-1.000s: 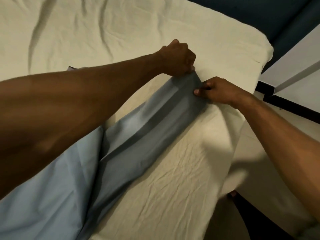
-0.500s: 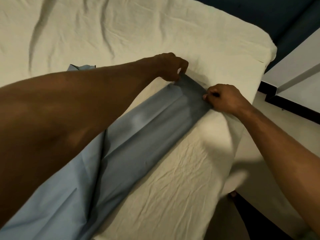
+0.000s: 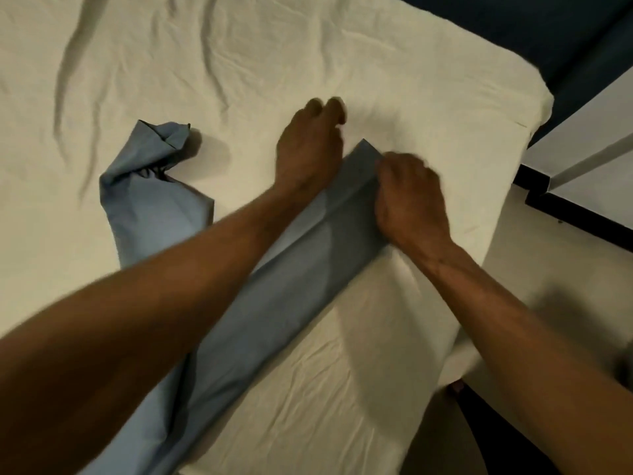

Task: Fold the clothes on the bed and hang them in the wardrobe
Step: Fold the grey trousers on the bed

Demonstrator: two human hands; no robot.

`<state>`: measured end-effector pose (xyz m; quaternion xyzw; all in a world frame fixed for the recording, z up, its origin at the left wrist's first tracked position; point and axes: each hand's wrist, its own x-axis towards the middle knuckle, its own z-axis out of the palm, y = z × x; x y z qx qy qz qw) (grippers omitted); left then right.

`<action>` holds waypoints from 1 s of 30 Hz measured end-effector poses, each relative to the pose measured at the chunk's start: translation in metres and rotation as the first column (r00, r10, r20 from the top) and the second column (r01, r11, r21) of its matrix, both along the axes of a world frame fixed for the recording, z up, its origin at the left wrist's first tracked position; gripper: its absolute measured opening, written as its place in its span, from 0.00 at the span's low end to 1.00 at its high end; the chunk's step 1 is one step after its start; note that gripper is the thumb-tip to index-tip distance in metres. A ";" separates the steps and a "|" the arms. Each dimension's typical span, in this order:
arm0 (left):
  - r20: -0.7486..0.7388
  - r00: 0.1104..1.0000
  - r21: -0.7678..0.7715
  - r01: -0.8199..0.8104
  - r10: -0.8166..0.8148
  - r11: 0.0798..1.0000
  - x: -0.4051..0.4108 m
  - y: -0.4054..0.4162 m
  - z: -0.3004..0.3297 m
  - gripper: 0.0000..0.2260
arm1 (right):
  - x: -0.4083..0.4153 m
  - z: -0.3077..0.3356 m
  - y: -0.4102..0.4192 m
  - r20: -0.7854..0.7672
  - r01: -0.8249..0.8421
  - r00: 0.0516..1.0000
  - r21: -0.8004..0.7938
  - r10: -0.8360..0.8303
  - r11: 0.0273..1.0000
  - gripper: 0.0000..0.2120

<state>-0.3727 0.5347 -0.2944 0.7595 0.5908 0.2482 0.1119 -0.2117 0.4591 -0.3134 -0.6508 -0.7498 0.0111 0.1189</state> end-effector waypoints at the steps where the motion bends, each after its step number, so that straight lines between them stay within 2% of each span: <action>1: 0.044 0.998 0.057 -0.035 0.033 0.998 -0.011 -0.022 -0.003 0.12 | -0.009 -0.003 -0.003 -0.033 -0.142 0.990 -0.063 0.140 0.988 0.22; 3: 0.042 0.996 0.034 -0.074 0.073 0.997 -0.033 -0.077 -0.015 0.16 | -0.017 -0.014 -0.006 -0.010 -0.355 0.932 -0.229 0.363 0.906 0.27; 5: -0.024 0.998 -0.139 -0.065 0.062 0.988 -0.046 -0.127 -0.032 0.21 | -0.010 -0.027 -0.001 0.068 -0.371 0.908 -0.323 0.413 0.871 0.31; 7: -0.157 0.988 -0.267 -0.035 -0.008 0.963 -0.049 -0.153 -0.053 0.28 | 0.003 -0.033 0.008 0.116 -0.250 0.945 -0.351 0.307 0.902 0.37; 10: -0.310 0.942 -0.327 0.019 -0.126 0.945 -0.038 -0.146 -0.068 0.35 | 0.015 -0.036 0.017 0.160 -0.084 0.976 -0.339 0.145 0.937 0.38; 13: -0.326 0.928 -0.373 0.049 -0.180 0.927 -0.026 -0.126 -0.057 0.36 | 0.005 -0.029 0.019 0.186 -0.009 0.980 -0.343 0.078 0.939 0.38; 15: -0.278 0.950 -0.381 0.029 -0.145 0.924 -0.028 -0.125 -0.039 0.34 | -0.011 -0.020 0.015 0.170 0.041 0.985 -0.288 0.009 0.957 0.35; 17: -0.228 0.973 -0.301 -0.047 -0.024 0.953 -0.044 -0.134 -0.023 0.30 | -0.031 -0.011 0.006 0.109 0.047 0.994 -0.220 -0.023 0.974 0.31; 19: -0.181 0.968 -0.147 -0.203 0.175 0.968 -0.079 -0.149 -0.010 0.27 | -0.059 -0.002 -0.005 -0.006 -0.043 0.999 -0.179 0.043 0.983 0.28; 23: -0.178 0.854 -0.134 -0.514 0.490 0.847 -0.169 -0.146 0.005 0.24 | -0.121 0.013 -0.011 -0.301 -0.189 0.946 -0.216 0.118 0.958 0.21; 24: -0.195 0.832 -0.123 -0.547 0.520 0.828 -0.185 -0.137 0.007 0.25 | -0.137 0.016 -0.009 -0.379 -0.192 0.921 -0.242 0.089 0.951 0.19; 26: -0.258 0.843 -0.085 -0.506 0.471 0.858 -0.205 -0.112 0.008 0.25 | -0.166 0.021 -0.002 -0.517 -0.159 0.855 -0.331 -0.038 0.930 0.16; 28: -0.316 0.864 -0.066 -0.433 0.393 0.899 -0.214 -0.082 0.007 0.25 | -0.187 0.022 0.006 -0.578 -0.119 0.802 -0.398 -0.148 0.909 0.15; 30: -0.354 0.866 -0.108 -0.413 0.353 0.904 -0.218 -0.048 0.007 0.26 | -0.198 0.020 0.009 -0.601 -0.112 0.778 -0.421 -0.184 0.900 0.15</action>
